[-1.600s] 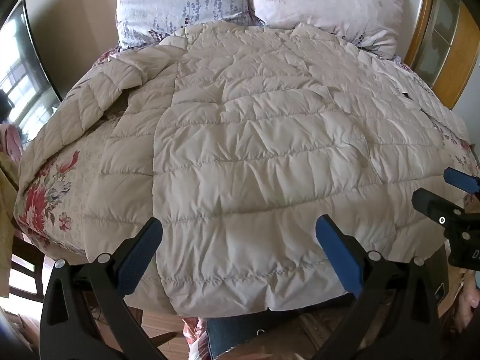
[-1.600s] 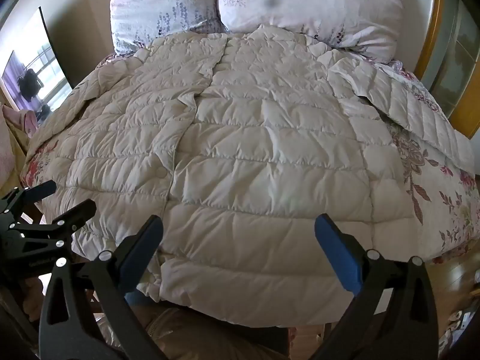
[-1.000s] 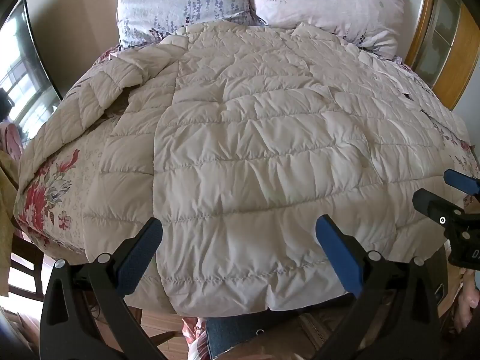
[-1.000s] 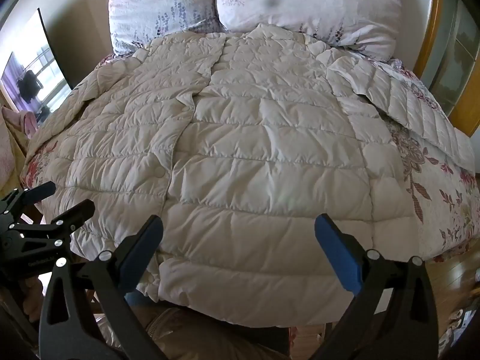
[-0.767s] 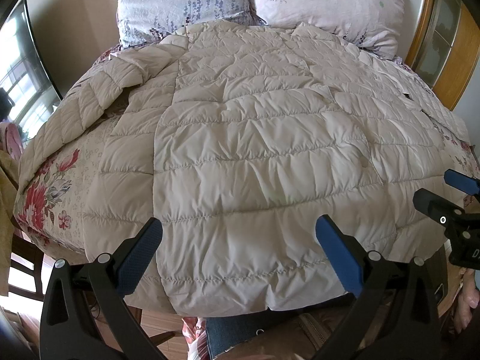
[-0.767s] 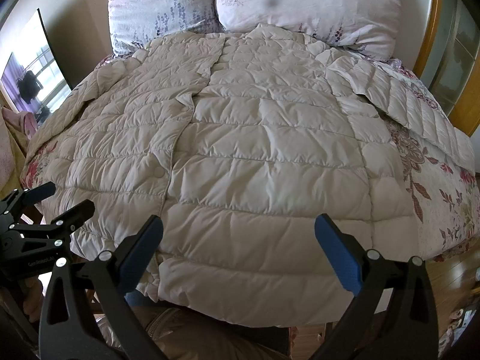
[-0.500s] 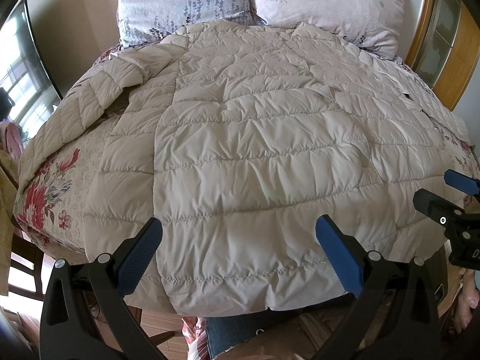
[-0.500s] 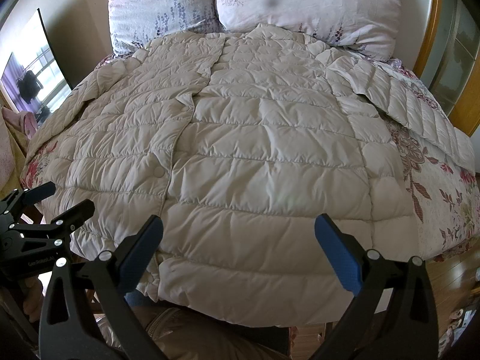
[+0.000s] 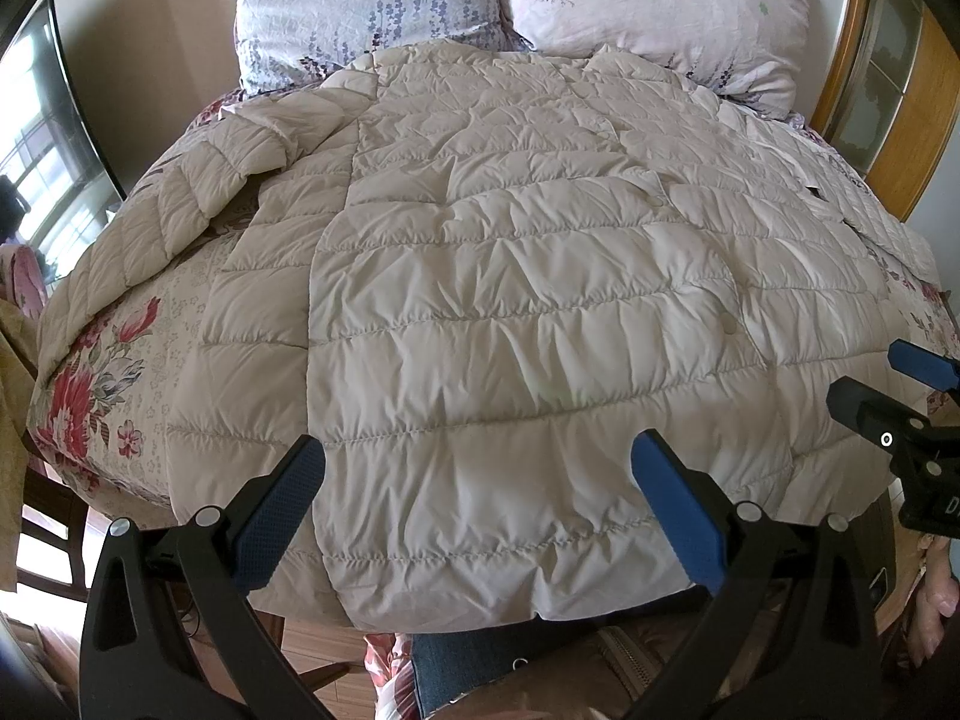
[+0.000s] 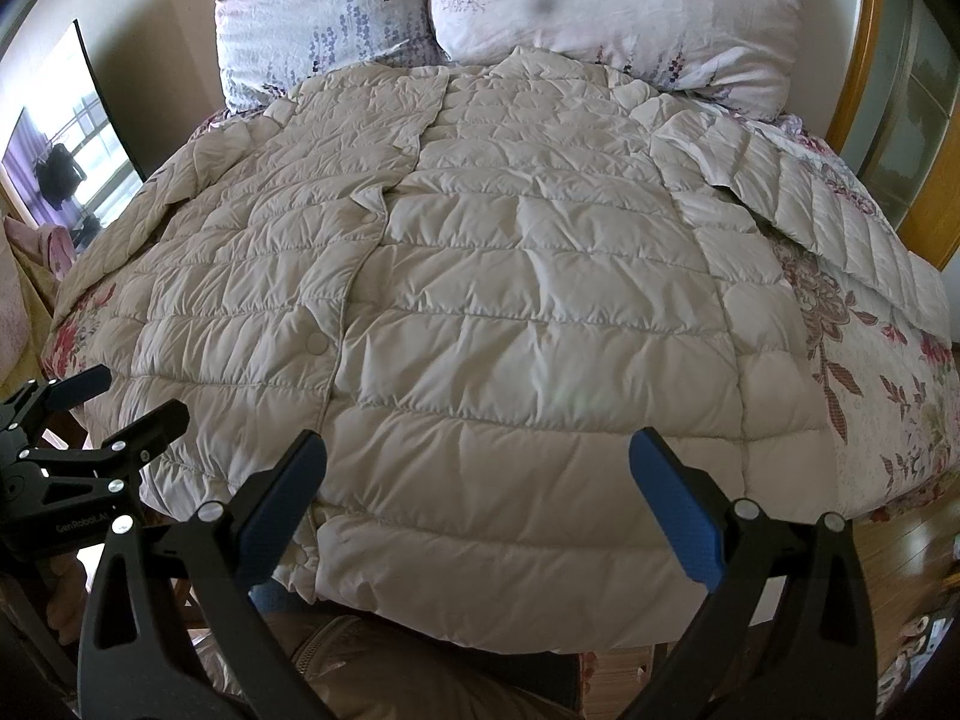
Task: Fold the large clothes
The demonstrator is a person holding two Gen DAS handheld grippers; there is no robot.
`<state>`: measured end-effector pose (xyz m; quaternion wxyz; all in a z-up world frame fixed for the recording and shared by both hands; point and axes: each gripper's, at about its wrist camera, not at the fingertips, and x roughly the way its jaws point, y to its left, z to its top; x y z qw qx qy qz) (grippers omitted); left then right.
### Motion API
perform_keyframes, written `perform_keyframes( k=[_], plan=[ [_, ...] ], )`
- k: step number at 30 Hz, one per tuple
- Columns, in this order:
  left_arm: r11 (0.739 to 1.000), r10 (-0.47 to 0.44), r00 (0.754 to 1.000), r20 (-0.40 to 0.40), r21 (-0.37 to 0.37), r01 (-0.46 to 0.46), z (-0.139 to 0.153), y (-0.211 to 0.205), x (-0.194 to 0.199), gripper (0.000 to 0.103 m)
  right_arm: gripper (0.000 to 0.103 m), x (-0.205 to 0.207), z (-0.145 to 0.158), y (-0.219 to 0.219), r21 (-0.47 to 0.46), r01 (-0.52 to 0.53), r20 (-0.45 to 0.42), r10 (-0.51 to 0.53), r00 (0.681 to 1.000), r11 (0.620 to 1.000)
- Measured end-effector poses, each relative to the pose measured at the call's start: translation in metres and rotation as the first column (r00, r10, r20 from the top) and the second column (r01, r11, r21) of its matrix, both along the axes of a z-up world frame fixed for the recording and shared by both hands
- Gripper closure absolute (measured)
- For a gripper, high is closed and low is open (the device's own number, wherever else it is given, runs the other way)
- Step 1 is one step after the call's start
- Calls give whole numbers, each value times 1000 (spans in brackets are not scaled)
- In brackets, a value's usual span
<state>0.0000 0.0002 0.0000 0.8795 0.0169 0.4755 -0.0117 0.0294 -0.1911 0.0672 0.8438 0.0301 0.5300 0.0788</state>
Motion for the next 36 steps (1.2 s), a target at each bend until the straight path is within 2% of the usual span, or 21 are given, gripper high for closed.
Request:
perform_keyframes(
  k=[36],
  plan=[
    [1000,0,1000,-2,-1,0,0,0,0,1,2,2,4,-2,8,-4,1,4,1000,1000]
  ],
)
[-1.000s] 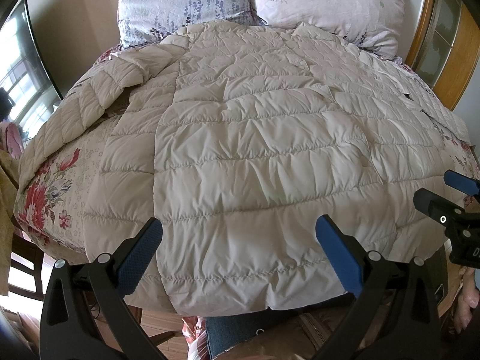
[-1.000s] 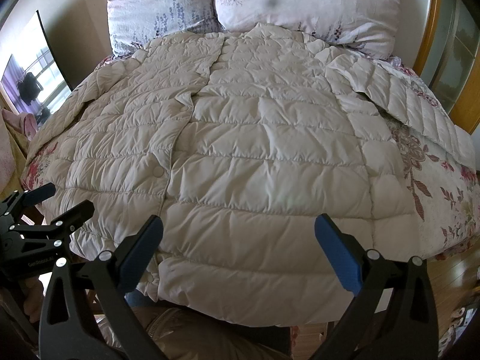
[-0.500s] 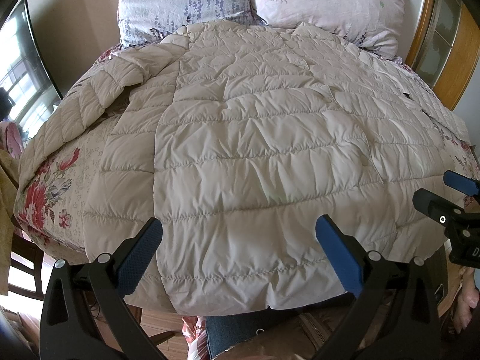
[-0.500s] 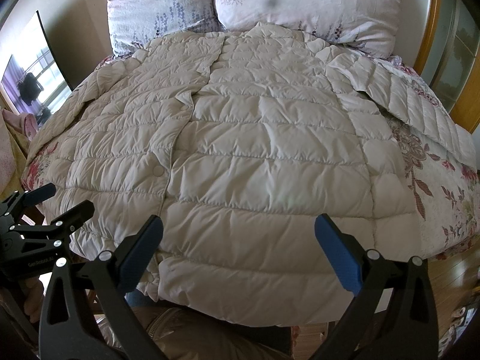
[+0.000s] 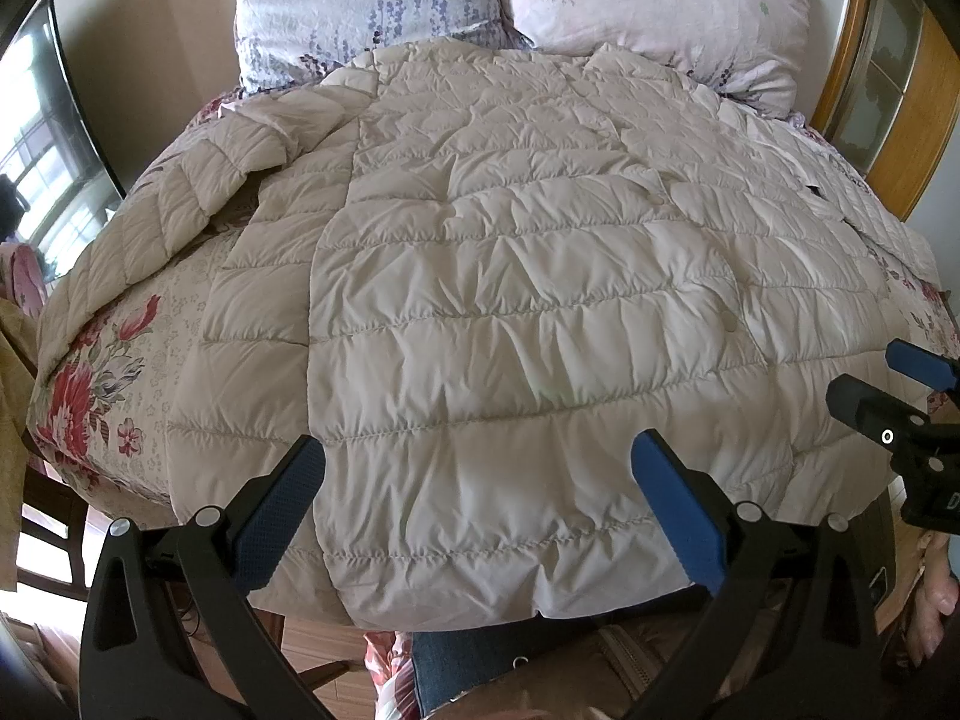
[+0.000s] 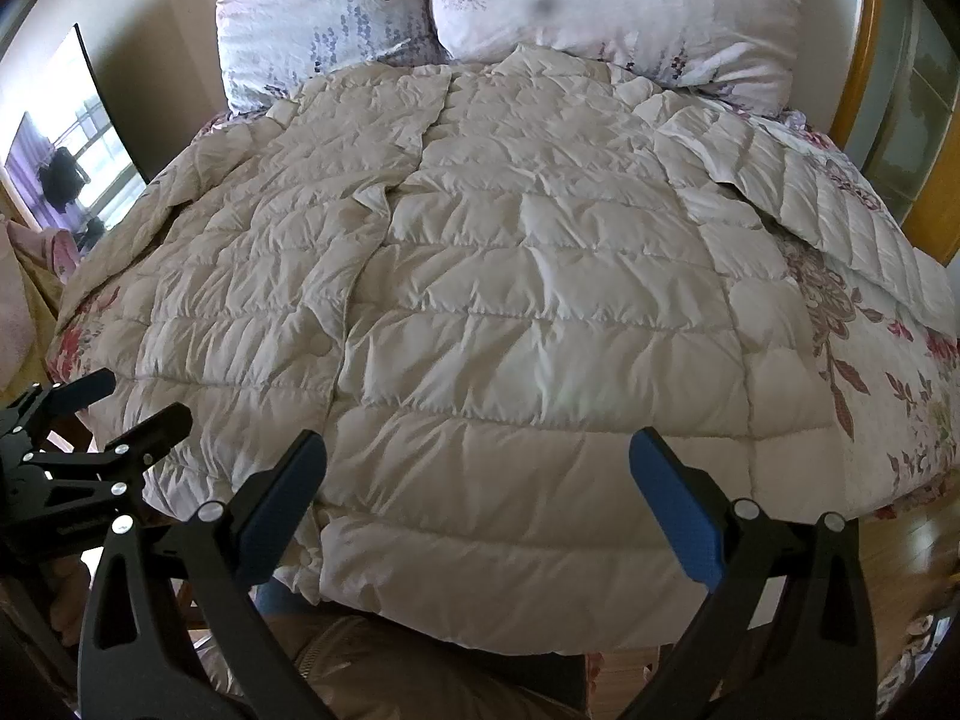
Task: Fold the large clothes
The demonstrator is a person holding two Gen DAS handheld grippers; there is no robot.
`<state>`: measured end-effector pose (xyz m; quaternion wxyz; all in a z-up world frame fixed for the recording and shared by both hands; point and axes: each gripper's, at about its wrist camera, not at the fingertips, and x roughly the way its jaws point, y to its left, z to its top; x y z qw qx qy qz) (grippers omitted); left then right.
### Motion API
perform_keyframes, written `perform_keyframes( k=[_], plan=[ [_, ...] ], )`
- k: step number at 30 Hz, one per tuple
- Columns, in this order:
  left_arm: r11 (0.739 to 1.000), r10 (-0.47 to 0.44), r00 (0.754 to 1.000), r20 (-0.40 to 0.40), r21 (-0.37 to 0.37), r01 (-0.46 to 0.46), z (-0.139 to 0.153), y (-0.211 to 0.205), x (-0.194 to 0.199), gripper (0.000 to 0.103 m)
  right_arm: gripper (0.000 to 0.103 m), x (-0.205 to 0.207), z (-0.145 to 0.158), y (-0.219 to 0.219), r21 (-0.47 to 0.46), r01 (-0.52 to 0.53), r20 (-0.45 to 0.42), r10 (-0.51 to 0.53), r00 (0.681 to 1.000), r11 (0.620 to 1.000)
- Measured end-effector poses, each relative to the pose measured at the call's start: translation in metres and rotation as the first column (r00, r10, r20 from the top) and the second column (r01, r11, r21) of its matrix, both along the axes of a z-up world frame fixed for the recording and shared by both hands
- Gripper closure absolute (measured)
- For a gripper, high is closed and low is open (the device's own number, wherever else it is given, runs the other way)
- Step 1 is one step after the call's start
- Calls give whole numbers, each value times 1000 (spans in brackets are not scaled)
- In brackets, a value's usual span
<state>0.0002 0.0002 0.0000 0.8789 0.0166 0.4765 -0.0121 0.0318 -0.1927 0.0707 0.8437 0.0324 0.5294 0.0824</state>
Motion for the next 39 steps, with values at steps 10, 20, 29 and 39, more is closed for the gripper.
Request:
perform_keyframes(
  k=[10,20,29,39],
  plan=[
    [999,-26,1000,-6,-21,26,-2,-2,17,1,2,14,-3,-7,51,24,-7,-24,1000,998],
    [991,-87,996,23,-99,89,10,2,37,1,2,38,-3,-82,304,246,148,-300,942,920],
    [943,-11,995,101,-329,44,22,45,84,1,11,55,-26,-256,503,655,-9,-755,656,564],
    [983,69,991,115,-178,-48,23,61,138,1,59,25,-71,-394,484,857,-167,-943,288,176]
  ],
)
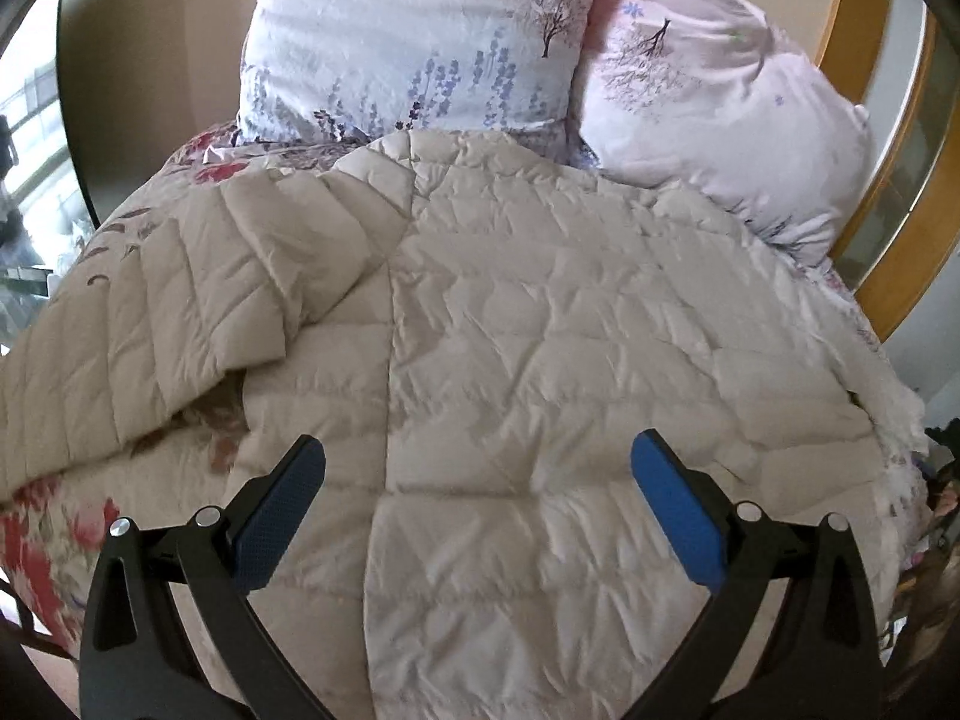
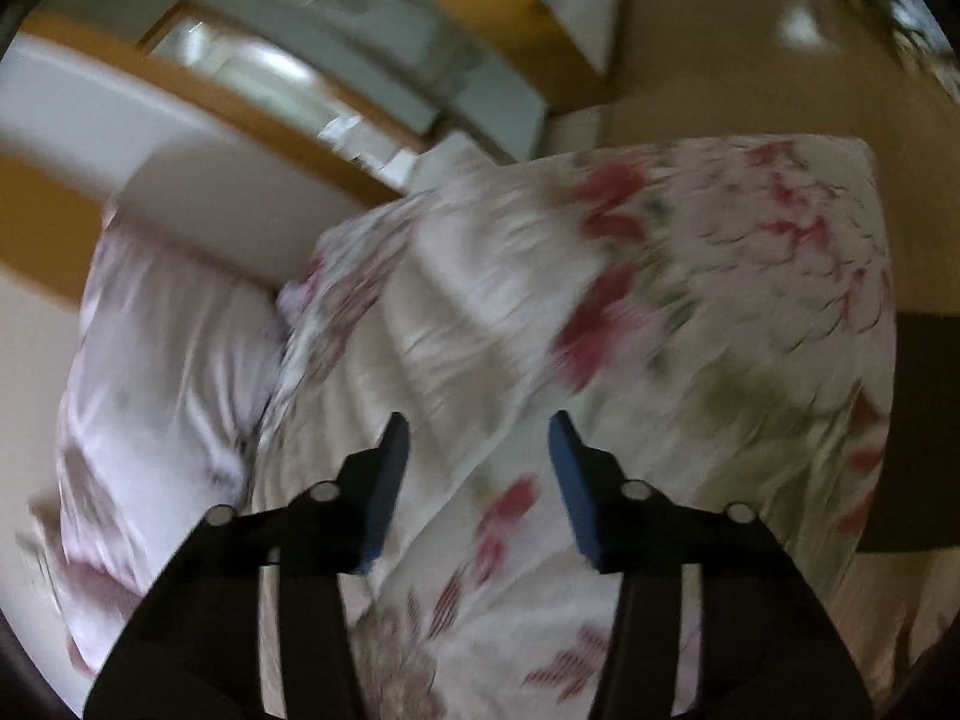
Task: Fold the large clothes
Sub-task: 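Grasp the jacket sleeve cuff with the right gripper and lift it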
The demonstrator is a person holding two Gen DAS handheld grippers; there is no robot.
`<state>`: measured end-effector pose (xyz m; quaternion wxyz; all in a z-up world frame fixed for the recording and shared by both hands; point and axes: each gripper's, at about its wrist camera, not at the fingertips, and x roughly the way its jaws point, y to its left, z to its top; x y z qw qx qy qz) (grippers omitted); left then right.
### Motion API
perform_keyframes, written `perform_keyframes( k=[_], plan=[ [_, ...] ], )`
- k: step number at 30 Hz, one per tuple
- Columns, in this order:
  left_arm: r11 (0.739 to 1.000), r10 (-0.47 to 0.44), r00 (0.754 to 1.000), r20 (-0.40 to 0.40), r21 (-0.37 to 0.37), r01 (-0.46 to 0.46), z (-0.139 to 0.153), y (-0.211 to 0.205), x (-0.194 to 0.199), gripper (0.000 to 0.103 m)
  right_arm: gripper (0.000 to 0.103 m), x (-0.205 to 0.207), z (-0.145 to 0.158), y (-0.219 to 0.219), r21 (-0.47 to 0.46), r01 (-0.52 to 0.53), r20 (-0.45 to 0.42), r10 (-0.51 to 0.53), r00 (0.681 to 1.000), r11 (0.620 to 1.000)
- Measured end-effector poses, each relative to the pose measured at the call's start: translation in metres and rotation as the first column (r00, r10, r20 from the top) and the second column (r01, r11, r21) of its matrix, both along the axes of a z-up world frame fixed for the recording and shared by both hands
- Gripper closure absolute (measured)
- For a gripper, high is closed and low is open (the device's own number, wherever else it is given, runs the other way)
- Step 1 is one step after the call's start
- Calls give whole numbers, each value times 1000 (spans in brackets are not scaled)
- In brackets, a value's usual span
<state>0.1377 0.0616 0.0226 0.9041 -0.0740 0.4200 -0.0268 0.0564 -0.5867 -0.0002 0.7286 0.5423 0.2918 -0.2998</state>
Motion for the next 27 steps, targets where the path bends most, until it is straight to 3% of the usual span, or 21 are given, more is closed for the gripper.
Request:
perform_keyframes(
  k=[6,7,11,13,16,22,24,27],
  plan=[
    [998,17,1000,-7,-58,-17,-3,11,18,1,75,-8,-20,-32,63,66,11,-66,998,996],
    [998,14,1000,-3,-64,-15,-3,12,21,1,75,-7,-20,-35,51,73,5,-74,997,996],
    [995,-22,999,30,-92,25,0,17,31,1,94,6,-15,-44,-38,66,-54,-68,996,997],
    [990,-44,998,46,-131,50,2,19,35,1,96,19,-5,-39,-112,29,-91,-39,995,993],
    [980,-53,996,68,-189,65,4,23,39,1,97,40,26,-17,-267,-65,-123,33,992,962],
    [955,-86,992,93,-275,109,4,20,40,1,97,92,77,53,-423,-260,-78,251,965,868],
    [948,-102,991,87,-293,123,3,17,41,1,97,106,93,86,-444,-340,-46,358,933,829],
    [937,-112,991,80,-324,132,3,16,42,1,97,125,107,142,-447,-467,3,523,852,763]
  ],
)
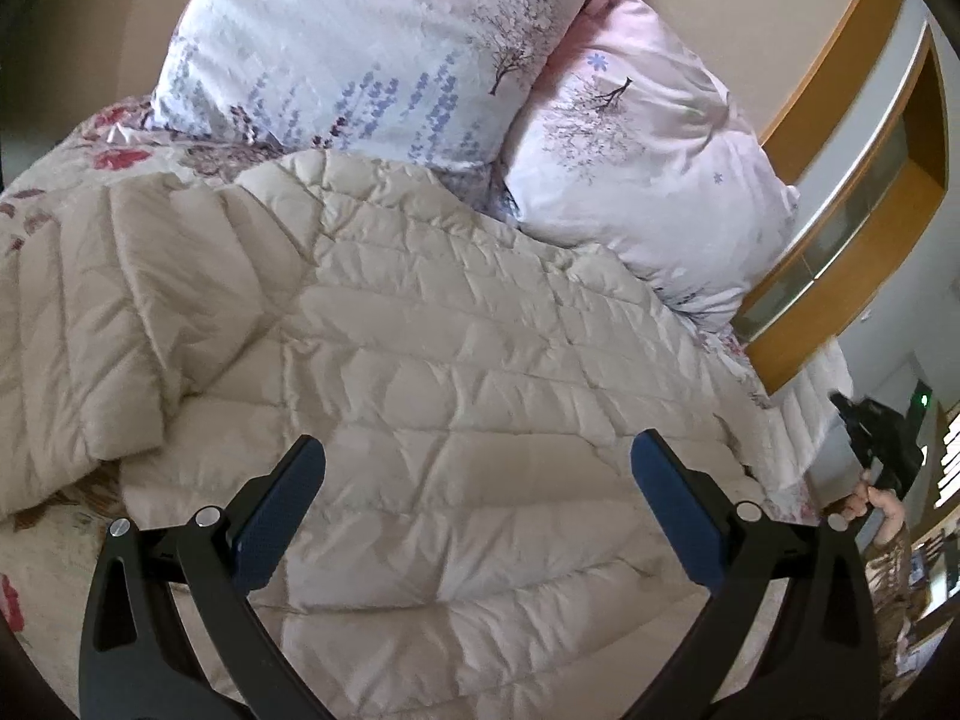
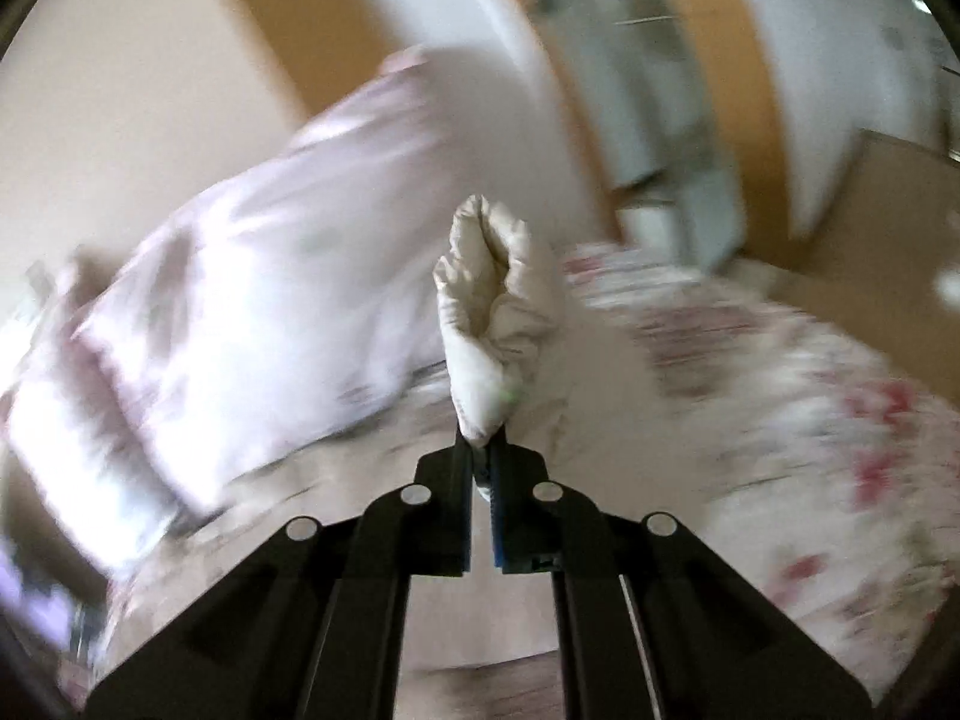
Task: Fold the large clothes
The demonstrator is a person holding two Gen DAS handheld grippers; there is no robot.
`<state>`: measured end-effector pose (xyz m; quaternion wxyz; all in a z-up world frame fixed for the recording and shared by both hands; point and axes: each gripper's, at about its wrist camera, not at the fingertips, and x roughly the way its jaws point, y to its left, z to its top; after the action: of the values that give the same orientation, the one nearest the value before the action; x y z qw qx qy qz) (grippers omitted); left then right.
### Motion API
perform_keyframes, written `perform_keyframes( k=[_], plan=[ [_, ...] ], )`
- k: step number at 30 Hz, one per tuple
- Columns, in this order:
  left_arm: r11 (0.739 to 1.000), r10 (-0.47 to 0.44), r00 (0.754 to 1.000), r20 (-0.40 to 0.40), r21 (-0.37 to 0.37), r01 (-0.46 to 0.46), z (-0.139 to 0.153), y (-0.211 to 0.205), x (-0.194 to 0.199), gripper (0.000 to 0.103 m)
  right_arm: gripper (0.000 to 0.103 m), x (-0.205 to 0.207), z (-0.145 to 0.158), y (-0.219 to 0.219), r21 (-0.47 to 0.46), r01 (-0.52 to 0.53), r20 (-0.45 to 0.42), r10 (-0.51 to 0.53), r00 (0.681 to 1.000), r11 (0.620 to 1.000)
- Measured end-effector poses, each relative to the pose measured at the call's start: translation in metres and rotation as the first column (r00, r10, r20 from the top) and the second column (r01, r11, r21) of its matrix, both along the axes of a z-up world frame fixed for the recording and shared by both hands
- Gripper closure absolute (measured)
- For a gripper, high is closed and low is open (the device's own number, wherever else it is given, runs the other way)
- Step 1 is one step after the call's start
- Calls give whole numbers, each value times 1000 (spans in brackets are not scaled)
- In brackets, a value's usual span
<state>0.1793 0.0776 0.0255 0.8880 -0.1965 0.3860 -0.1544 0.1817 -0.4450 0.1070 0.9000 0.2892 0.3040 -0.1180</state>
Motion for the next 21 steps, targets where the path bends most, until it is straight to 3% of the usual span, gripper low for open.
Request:
perform_keyframes(
  k=[4,7,10,13,14,15,16,17,21],
  plan=[
    [999,-22,1000,4,-26,22,2,-4,0,1,97,20,4,85,57,-266,24,265,964,962],
    [996,-51,999,-6,-71,50,5,-9,5,1,97,28,-6,160,90,-456,-2,458,889,885],
    [985,-93,995,-37,-151,87,4,-19,17,1,97,36,-25,214,123,-574,-58,583,810,810],
    [972,-127,990,-68,-208,111,0,-32,31,1,82,38,-44,240,184,-623,-125,647,752,760],
    [967,-137,987,-85,-227,115,-3,-37,35,1,59,35,-46,241,209,-624,-133,654,745,753],
    [960,-151,982,-115,-253,118,-9,-43,42,1,37,32,-47,238,222,-617,-135,651,747,755],
    [955,-160,977,-140,-272,117,-13,-48,46,6,32,28,-46,231,236,-597,-131,634,763,767],
    [948,-172,970,-170,-295,116,-19,-53,51,13,31,25,-44,219,251,-571,-121,610,783,782],
    [929,-204,942,-267,-356,101,-38,-71,67,26,31,4,-39,163,339,-424,-92,478,874,840]
  ],
)
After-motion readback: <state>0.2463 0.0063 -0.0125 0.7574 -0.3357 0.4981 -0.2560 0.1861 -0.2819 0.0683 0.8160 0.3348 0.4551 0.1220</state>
